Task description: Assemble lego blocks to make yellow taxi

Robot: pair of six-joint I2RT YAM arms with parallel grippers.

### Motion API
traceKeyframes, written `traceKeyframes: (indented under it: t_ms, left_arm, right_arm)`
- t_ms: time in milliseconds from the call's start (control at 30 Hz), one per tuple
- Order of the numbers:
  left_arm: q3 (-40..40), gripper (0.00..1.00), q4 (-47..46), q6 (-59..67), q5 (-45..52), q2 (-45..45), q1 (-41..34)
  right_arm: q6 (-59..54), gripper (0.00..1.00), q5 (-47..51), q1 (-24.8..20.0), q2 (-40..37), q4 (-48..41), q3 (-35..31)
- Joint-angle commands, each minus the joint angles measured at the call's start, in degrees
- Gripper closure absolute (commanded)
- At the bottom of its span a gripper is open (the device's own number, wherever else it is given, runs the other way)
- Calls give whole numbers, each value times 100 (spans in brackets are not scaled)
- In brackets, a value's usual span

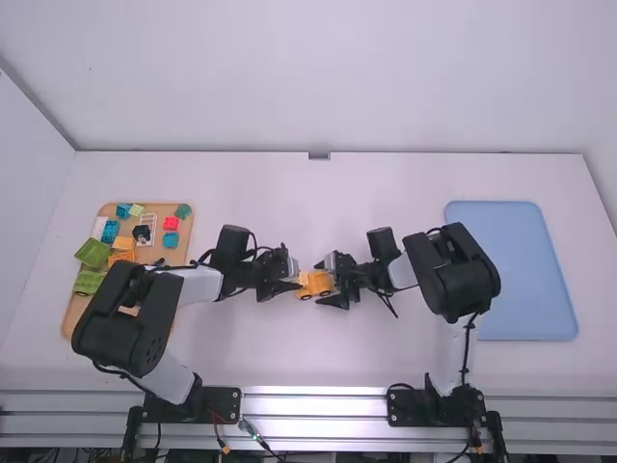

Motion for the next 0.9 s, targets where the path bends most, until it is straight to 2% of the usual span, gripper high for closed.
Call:
traceKeyframes:
  t_ms: [0,167,367,667,767,867]
  left_arm:
    - [37,78,-42,-20,70,-83,-2]
    - [37,79,-66,-17,83,-83,-13]
    - [37,80,210,-20,92,168,-28]
    - [37,79,748,-15,68,282,-9]
    - [37,83,868,-17,-68,282,-28]
    - [39,85,1003,-17,-229,282,26]
  right_arm:
    - [-144,11,251,70,96,-188,205]
    - [-321,16,293,68,96,-492,302]
    - [-83,37,422,68,96,-474,302]
    - [520,39,595,61,96,-260,302]
    - [1080,37,802,72,96,2,302]
    - [1069,36,756,63,96,98,293]
